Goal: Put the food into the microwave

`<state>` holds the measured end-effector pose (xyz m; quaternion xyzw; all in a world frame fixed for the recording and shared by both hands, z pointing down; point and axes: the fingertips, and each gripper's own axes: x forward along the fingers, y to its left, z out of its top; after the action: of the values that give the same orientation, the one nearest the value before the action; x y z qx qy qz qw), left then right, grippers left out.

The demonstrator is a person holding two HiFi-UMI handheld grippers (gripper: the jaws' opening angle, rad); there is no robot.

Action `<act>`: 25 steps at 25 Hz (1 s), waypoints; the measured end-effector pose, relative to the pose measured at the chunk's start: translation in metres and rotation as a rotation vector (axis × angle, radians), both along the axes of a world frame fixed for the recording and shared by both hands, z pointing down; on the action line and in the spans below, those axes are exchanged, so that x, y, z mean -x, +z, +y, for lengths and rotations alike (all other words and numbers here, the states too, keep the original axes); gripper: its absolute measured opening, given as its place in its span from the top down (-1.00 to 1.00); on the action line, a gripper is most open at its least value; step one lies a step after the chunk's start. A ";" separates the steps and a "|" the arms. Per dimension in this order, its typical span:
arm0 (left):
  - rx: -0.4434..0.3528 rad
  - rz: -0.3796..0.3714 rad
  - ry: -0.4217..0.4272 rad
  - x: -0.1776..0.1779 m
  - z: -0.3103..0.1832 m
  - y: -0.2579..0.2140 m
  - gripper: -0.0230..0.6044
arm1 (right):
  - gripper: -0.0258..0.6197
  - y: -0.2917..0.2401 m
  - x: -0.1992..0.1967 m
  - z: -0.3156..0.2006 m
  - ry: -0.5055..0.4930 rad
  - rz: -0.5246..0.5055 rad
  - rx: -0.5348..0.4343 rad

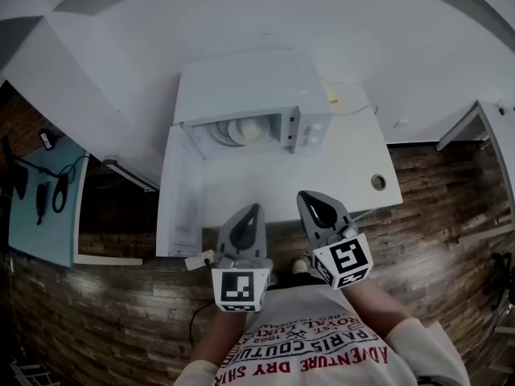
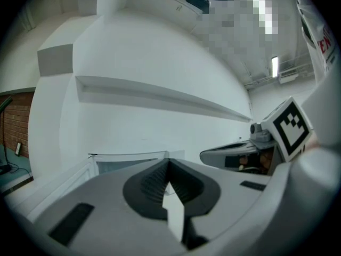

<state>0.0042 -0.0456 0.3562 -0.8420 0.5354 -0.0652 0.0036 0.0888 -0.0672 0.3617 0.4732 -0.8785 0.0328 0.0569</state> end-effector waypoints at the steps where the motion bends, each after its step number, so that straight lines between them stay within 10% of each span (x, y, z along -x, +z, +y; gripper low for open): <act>1: 0.002 -0.001 0.010 0.003 0.002 0.000 0.91 | 0.89 0.000 0.003 0.002 0.014 -0.003 -0.001; 25: -0.016 0.041 0.044 0.054 -0.017 0.004 0.91 | 0.89 0.010 0.054 0.000 0.044 0.039 -0.006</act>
<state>-0.0501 -0.0627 0.3603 -0.8548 0.5172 -0.0433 0.0007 0.0351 -0.0676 0.3714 0.4930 -0.8668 0.0221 0.0717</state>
